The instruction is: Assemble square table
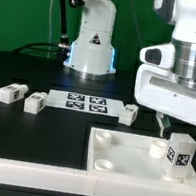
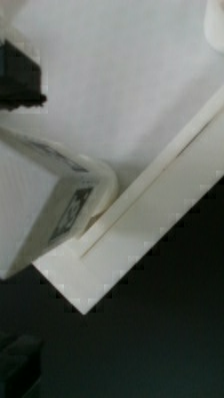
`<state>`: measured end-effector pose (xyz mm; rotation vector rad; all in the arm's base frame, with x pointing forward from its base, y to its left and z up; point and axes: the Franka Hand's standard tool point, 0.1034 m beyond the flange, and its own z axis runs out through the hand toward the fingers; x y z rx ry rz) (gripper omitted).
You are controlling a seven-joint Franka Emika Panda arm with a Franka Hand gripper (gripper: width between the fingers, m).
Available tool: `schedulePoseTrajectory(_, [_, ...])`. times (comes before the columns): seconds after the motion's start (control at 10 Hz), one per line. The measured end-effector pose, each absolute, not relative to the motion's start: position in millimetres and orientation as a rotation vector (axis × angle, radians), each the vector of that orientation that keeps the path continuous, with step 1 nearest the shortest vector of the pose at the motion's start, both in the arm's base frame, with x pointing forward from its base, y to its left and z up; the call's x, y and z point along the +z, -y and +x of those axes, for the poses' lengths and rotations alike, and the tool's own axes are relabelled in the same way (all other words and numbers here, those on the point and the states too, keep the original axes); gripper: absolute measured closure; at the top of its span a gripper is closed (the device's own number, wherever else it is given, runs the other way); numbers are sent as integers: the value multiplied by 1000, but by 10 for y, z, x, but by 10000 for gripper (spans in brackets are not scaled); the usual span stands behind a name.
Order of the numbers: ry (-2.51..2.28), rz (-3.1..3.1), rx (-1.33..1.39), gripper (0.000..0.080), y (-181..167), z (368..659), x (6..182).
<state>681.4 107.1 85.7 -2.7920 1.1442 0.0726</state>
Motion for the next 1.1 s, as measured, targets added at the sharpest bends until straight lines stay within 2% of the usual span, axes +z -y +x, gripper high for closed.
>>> schedulePoseTrajectory(0.2, [-879,-2898,50,151,-1062,6808,842])
schedulePoseTrajectory(0.5, [-81,-3082,-41,150,-1083,6790,771])
schedulePoseTrajectory(0.8, [-70,-3081,-39,183,-1091,6776,755])
schedulePoseTrajectory(0.9, [-70,-3081,-39,368,-1091,6776,755])
schedulePoseTrajectory(1.0, [-150,-3076,-36,368,-1093,6775,755])
schedulePoseTrajectory(1.1, [-272,-3068,-32,508,-1081,6775,753])
